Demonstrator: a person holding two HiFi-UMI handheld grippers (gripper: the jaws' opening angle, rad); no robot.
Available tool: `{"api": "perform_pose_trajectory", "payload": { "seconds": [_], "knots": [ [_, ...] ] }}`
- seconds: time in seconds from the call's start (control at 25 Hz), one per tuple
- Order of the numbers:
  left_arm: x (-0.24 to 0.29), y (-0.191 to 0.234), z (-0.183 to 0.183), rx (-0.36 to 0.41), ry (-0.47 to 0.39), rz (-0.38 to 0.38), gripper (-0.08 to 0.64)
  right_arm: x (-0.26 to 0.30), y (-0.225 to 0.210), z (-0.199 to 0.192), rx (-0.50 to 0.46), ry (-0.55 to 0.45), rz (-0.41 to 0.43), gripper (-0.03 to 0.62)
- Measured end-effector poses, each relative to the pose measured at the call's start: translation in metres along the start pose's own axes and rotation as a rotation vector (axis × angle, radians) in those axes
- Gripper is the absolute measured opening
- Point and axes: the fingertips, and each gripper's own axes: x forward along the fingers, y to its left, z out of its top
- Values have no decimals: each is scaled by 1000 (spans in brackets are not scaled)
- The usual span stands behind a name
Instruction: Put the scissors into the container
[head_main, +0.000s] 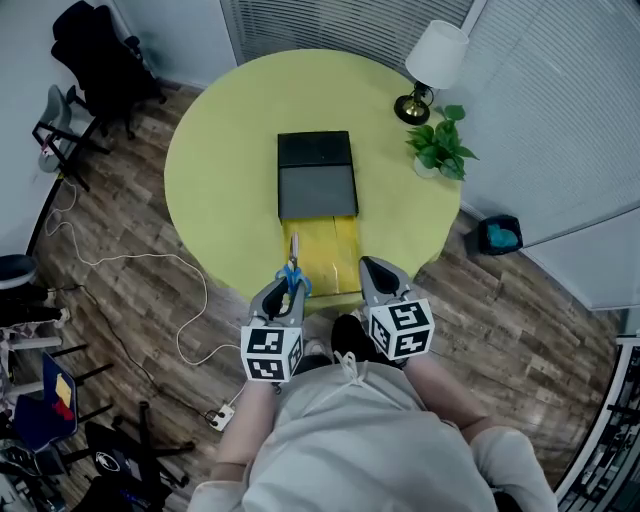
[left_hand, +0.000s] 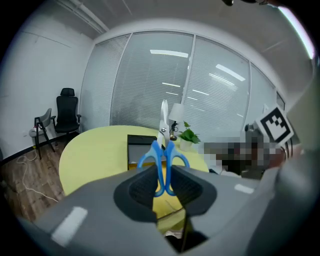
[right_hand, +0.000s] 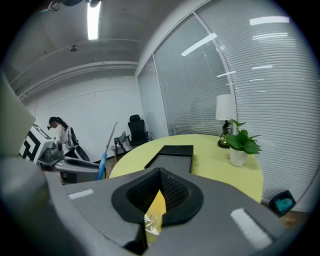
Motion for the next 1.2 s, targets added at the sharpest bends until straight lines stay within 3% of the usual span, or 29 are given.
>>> {"api": "perform_pose_trajectory", "payload": {
  "seconds": [0.24,0.52,0.84,1.04,1.2],
  "knots": [
    [47,4,-14,-29,92,34,83,32,-23,8,-18,31,60,1],
    [102,-1,-60,-116,273,7,83,58,-51,-9,-8,98,87,2],
    [135,7,-102,-105,482,42,83,79,-64,-30,20,170,109,1],
    [149,8,-114,-6,617,35,83,87,-69,-34,34,186,116,2],
    [150,5,-125,7,731,1,84,91,-75,-32,44,190,111,1]
  ]
}}
